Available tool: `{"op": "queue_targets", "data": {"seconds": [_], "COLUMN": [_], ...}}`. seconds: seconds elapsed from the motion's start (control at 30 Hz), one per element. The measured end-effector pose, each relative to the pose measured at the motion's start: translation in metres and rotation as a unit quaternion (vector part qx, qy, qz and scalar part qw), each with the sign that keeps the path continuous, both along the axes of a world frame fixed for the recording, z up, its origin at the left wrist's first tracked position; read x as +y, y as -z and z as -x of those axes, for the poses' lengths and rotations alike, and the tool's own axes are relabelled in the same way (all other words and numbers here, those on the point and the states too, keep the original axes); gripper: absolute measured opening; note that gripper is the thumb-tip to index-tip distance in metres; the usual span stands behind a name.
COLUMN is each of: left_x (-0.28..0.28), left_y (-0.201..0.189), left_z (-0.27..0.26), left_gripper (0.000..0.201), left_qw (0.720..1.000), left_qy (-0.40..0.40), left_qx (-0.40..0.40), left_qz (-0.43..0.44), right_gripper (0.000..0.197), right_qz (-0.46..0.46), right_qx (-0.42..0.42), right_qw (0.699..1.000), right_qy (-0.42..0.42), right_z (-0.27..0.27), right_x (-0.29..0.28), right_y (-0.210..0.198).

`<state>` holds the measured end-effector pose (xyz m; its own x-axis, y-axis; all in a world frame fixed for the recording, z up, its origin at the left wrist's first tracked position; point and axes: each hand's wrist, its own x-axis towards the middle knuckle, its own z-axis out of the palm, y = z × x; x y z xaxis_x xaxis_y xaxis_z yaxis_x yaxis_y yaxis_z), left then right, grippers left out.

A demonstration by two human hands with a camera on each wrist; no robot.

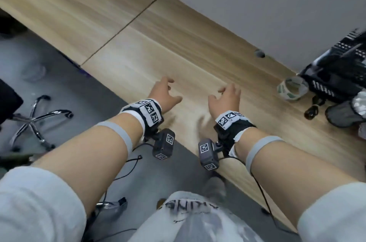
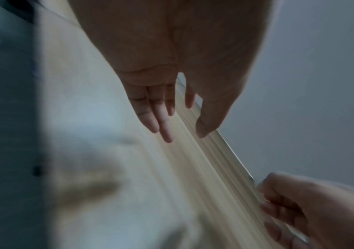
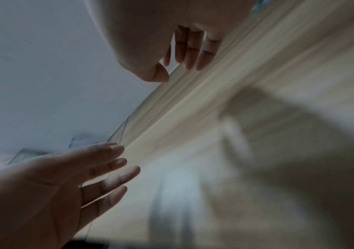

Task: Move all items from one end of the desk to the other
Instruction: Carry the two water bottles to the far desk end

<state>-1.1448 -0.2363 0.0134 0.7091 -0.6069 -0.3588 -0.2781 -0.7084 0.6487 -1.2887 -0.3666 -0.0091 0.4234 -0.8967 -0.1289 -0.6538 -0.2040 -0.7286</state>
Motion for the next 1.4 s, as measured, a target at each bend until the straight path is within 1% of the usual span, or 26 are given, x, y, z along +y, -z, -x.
{"op": "queue_targets", "data": {"seconds": [0.03, 0.1, 0.2, 0.33, 0.43, 0.6, 0.7, 0.87, 1.03, 1.2, 1.3, 1.4], "left_x": [0.043, 0.108, 0.192, 0.266, 0.295, 0.306, 0.301, 0.288, 0.272, 0.254, 0.252, 0.261], "left_y": [-0.003, -0.005, -0.007, -0.011, -0.015, -0.023, -0.027, -0.033, -0.031, -0.029, -0.034, -0.04], "left_z": [-0.015, -0.037, -0.06, -0.078, -0.093, -0.131, -0.159, -0.206, -0.249, -0.287, -0.313, -0.343], "left_gripper": [0.062, 0.057, 0.049, 0.039, 0.033, 0.028, 0.027, 0.027, 0.026, 0.027, 0.029, 0.028], "left_qw": [1.0, 0.997, 0.992, 0.983, 0.978, 0.974, 0.972, 0.972, 0.975, 0.981, 0.984, 0.984], "left_qy": [-0.028, -0.07, -0.114, -0.174, -0.203, -0.219, -0.224, -0.222, -0.209, -0.187, -0.174, -0.176], "left_qx": [-0.004, -0.015, -0.046, -0.051, -0.042, -0.044, -0.051, -0.063, -0.062, -0.037, -0.035, -0.034], "left_qz": [-0.005, -0.011, -0.025, -0.031, -0.028, -0.031, -0.043, -0.053, -0.044, -0.024, -0.003, 0.006], "right_gripper": [0.023, 0.023, 0.02, 0.017, 0.014, 0.011, 0.009, 0.012, 0.011, 0.007, 0.007, 0.007], "right_qz": [-0.012, -0.029, -0.043, -0.055, -0.049, -0.049, -0.053, -0.05, -0.048, -0.032, -0.016, 0.007], "right_qx": [0.004, 0.006, -0.007, -0.01, -0.003, 0.014, 0.012, 0.006, 0.002, 0.019, 0.036, 0.034], "right_qw": [0.999, 0.995, 0.986, 0.972, 0.964, 0.958, 0.958, 0.958, 0.96, 0.968, 0.968, 0.967], "right_qy": [-0.038, -0.092, -0.162, -0.228, -0.262, -0.282, -0.281, -0.284, -0.275, -0.249, -0.249, -0.251], "right_z": [-0.02, -0.051, -0.087, -0.124, -0.152, -0.211, -0.254, -0.317, -0.353, -0.376, -0.397, -0.427], "right_x": [0.035, 0.087, 0.156, 0.22, 0.243, 0.242, 0.232, 0.218, 0.203, 0.183, 0.179, 0.185], "right_y": [0.0, -0.002, -0.002, -0.005, -0.012, -0.014, -0.011, -0.013, -0.014, -0.013, -0.024, -0.041]}}
